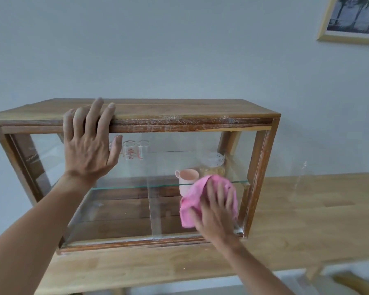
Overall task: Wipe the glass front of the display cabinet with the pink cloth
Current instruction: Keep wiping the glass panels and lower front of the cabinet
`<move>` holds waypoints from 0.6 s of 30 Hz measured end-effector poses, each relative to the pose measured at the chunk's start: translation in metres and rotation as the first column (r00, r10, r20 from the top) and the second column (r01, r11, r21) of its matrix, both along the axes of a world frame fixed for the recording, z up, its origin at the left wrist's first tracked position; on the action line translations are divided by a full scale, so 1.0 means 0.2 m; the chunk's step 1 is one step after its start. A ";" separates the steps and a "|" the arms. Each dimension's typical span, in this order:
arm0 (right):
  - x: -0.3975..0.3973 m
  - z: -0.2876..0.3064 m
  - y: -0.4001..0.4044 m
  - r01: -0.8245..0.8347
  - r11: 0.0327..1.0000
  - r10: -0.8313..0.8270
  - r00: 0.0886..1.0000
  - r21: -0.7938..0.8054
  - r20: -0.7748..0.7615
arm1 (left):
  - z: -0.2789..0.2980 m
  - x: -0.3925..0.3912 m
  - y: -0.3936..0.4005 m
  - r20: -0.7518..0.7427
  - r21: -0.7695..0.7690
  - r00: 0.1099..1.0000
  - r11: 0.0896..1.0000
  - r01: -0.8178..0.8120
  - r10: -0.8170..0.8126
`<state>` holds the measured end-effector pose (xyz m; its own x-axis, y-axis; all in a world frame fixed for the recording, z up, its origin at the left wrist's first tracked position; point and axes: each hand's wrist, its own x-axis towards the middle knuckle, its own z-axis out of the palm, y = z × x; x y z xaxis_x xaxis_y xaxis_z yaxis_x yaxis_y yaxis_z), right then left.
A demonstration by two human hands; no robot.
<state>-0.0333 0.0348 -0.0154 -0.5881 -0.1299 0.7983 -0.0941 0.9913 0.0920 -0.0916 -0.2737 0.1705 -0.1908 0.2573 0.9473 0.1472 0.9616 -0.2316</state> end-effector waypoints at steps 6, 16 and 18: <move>-0.13 0.51 0.04 0.051 0.958 -0.113 0.972 -0.283 -0.206 | 0.00 -0.01 -0.01 -0.017 -0.012 1.000 1.000 0.010 -0.010; 0.17 -0.39 -0.06 0.394 0.765 -0.189 0.893 -0.509 0.408 | -0.01 -0.02 -0.01 -0.003 -0.009 1.000 1.000 -0.014 0.014; 0.15 -0.37 -0.21 0.463 0.646 -0.141 0.854 -0.608 0.501 | -0.01 -0.02 -0.01 0.003 -0.009 1.000 1.000 -0.015 0.015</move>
<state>-0.0029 -0.0081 -0.0892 -0.7521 0.5982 0.2767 0.3564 0.7223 -0.5927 -0.0957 -0.2755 0.1686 -0.1973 0.2630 0.9444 0.1339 0.9615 -0.2398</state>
